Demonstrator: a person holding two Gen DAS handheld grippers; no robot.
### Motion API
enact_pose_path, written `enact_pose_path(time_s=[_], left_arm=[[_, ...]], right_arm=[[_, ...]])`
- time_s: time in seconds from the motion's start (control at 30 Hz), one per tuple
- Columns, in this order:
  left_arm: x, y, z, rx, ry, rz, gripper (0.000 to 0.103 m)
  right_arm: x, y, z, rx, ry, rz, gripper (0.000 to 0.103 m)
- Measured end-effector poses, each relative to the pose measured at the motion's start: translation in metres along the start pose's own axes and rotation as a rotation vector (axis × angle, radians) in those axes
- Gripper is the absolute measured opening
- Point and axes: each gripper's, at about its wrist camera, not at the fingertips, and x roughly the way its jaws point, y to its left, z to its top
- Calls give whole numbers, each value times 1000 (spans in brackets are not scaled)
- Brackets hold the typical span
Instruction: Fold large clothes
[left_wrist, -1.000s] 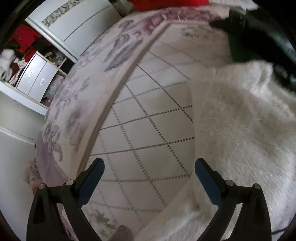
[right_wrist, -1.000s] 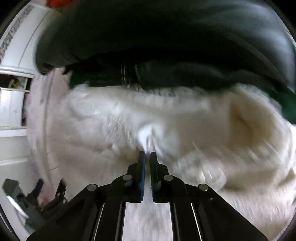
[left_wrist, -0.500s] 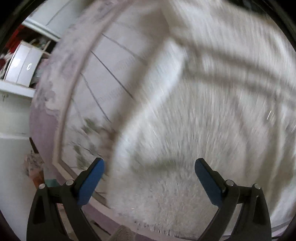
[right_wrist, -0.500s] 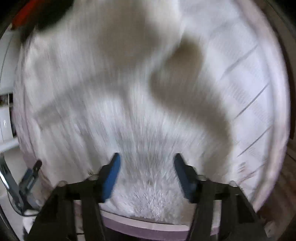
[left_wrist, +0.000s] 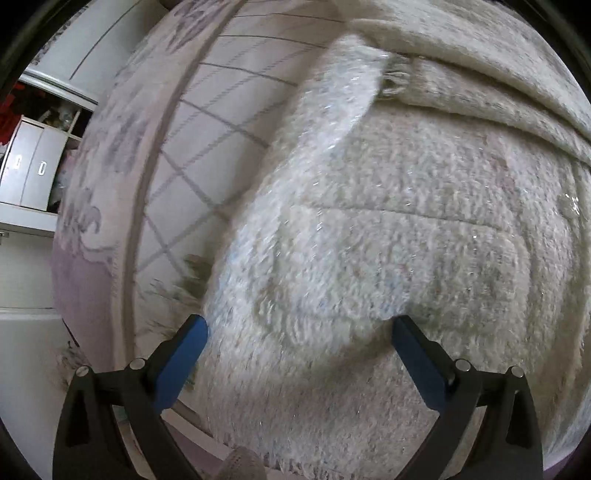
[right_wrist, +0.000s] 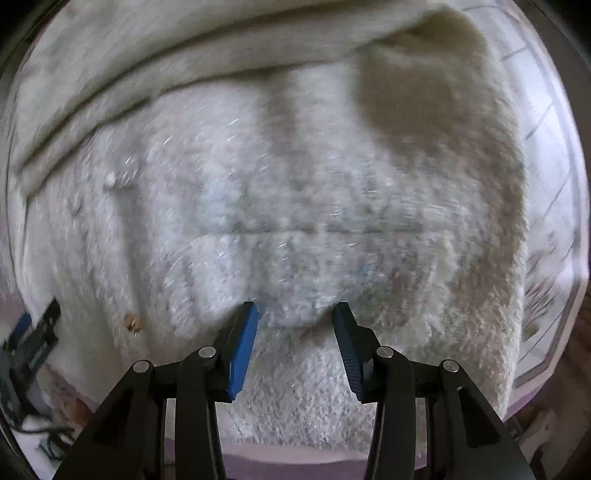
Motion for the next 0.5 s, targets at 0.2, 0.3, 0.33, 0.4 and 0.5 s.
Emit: enact_pose_path(time_s=[0.2,0.3,0.33,0.4,0.5], left_arm=[[4,33,1,-41,-15,23,103],[-5,40,-2,-79,-25,41,103],[-10,43,-2,-92,-33,46,103],[-30,41,-8,-121,-53,48,103],[-64,33,-14,-145,-96,59,103]], right_arm=[[14,61,-27,-91,16,-85,54],[9,68,-29,-75,24,-90,54],[4,69,-29,-78,24,-83,54],[-10,77,-27,-90,6,-65,60],[-45,59,-26,-132,-36,-48,74]])
